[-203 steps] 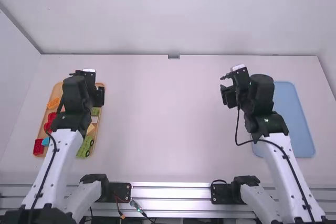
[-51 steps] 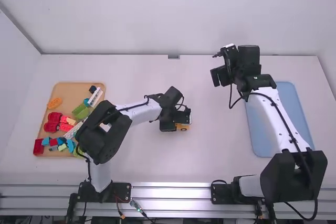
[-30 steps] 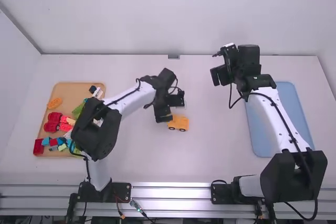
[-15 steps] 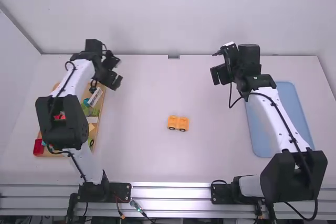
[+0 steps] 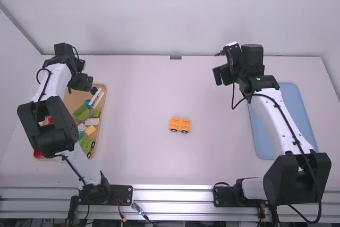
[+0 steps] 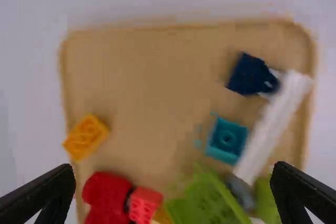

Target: Assemble lego blocks to make yellow taxi

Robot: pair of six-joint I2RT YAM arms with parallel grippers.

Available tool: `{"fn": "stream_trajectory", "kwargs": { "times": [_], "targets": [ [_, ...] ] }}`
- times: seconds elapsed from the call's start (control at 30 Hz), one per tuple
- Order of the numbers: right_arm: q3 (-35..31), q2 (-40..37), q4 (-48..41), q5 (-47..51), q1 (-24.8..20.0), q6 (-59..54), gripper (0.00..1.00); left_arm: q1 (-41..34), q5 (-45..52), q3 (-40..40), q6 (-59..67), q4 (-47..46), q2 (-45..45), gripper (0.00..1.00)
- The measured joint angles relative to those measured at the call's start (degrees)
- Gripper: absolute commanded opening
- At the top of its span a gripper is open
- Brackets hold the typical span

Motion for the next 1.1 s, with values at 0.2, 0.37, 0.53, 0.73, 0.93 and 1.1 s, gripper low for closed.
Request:
{"fn": "stream_trajectory", "kwargs": {
  "times": [0.2, 0.37, 0.53, 0.73, 0.93, 1.1],
  "targets": [
    [0.02, -0.02, 0.42, 0.04, 0.0, 0.0, 0.99, 2.38, -5.38, 0.0, -14.45, -1.44, 0.0, 0.99],
    [0.0, 0.0, 0.79, 0.02, 0.0, -0.2, 0.99, 5.46, -2.1, -0.44, -27.1, -9.07, 0.0, 1.0],
    [0.0, -0.02, 0.74, 0.04, 0.0, -2.4, 0.99, 10.36, -0.61, -1.84, -43.43, -16.48, -0.04, 1.0],
    [0.02, 0.0, 0.81, 0.02, 0.0, -3.06, 0.99, 14.16, -0.61, -6.93, -53.24, -15.56, -0.26, 0.97],
    [0.02, -0.02, 0.76, 0.0, 0.0, -3.1, 0.99, 14.23, 1.95, -13.38, -52.98, -8.7, -0.26, 0.75],
    [0.02, 0.0, 0.79, 0.02, 0.0, -3.08, 0.99, 14.19, 3.63, -16.04, -52.28, -4.24, -0.26, 0.64]
  ]
}}
